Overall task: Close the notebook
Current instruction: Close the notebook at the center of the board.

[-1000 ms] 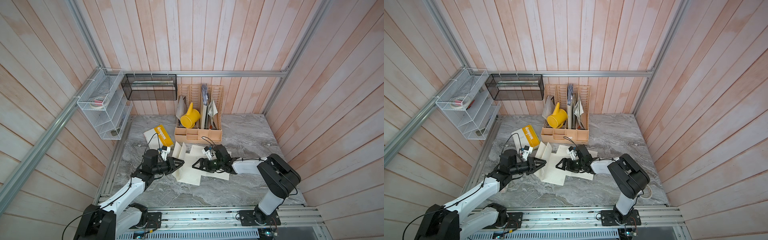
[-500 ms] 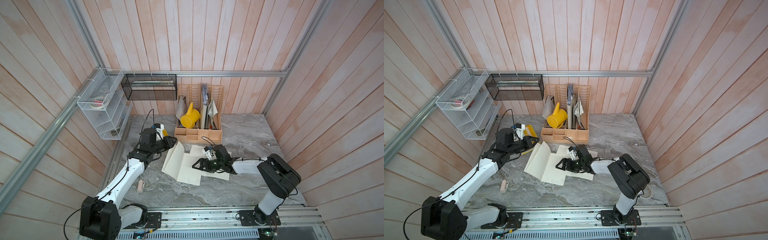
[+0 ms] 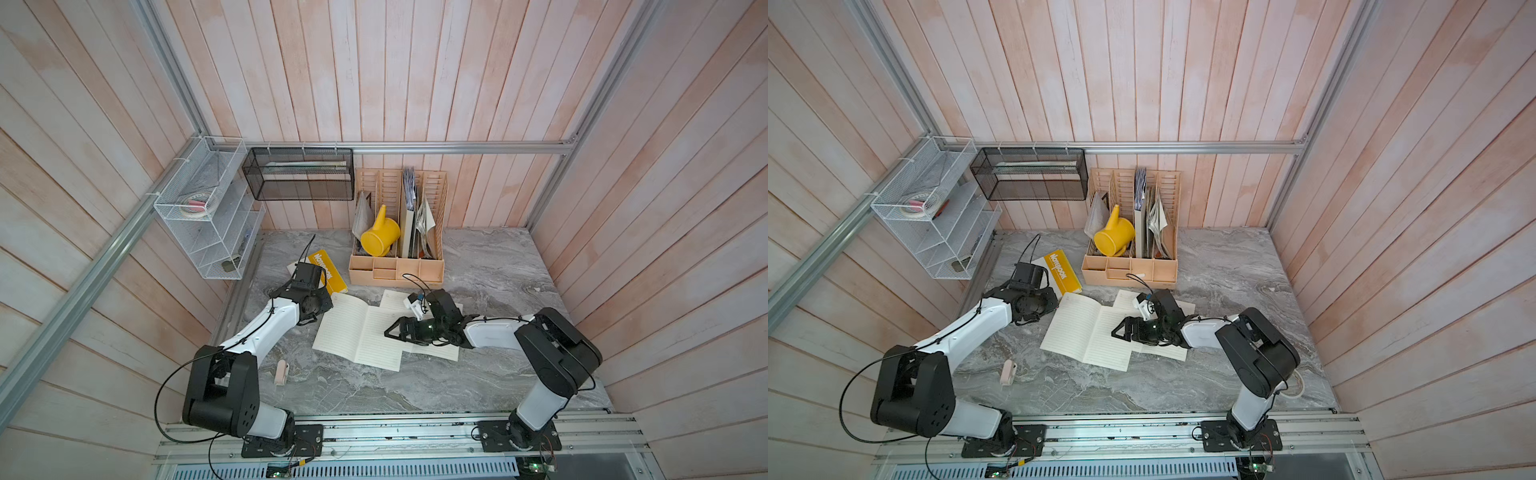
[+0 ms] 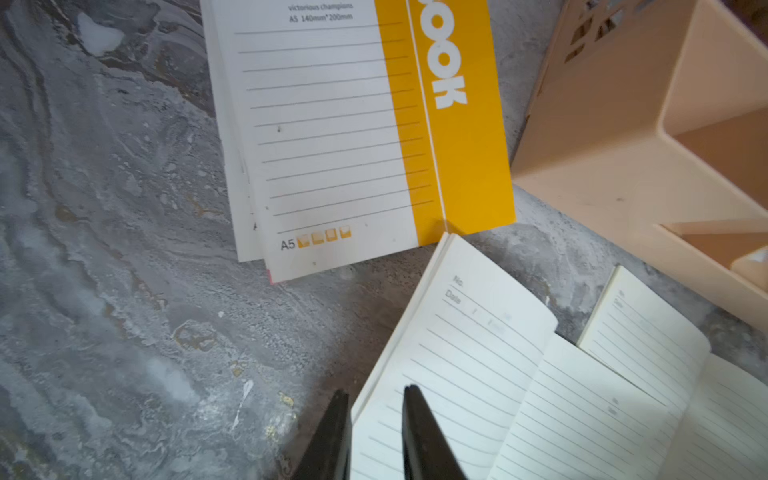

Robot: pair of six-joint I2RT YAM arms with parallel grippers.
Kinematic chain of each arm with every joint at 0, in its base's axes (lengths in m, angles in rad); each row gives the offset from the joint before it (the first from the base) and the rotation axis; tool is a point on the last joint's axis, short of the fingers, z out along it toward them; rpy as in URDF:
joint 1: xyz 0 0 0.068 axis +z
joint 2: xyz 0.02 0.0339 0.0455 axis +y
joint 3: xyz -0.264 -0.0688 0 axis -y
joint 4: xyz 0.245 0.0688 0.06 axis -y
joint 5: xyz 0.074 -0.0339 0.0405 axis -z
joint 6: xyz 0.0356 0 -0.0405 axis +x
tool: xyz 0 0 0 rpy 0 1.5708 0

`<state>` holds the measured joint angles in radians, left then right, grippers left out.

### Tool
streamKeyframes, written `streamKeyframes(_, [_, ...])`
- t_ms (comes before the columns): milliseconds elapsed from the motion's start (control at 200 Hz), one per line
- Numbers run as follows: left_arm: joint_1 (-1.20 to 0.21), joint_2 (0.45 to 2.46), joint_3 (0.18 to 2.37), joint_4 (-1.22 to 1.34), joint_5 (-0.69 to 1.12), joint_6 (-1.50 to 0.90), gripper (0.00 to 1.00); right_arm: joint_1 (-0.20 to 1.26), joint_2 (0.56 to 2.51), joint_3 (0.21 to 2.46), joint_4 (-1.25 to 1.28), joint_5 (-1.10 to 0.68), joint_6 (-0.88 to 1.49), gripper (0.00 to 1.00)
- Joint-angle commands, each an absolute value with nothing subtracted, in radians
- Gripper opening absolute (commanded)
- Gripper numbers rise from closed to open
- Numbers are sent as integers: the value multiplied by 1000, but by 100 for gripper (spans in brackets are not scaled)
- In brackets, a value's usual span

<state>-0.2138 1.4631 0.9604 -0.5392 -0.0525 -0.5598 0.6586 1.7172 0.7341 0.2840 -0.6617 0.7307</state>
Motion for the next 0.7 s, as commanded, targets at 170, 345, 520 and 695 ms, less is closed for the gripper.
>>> streamKeyframes(170, [-170,1508,910,-543,-150,-546,25,660,1700,739,232,-661,716,98])
streamKeyframes(345, [-138,1543,886,-491,-24,-516,25,660,1694,738,233,-661,718,98])
streamKeyframes(520, [-92,1565,859,-419,220,-455,25,660,1689,739,230,-660,718,98])
streamKeyframes(695, [-55,1535,823,-338,470,-436,27,660,1693,742,233,-659,716,98])
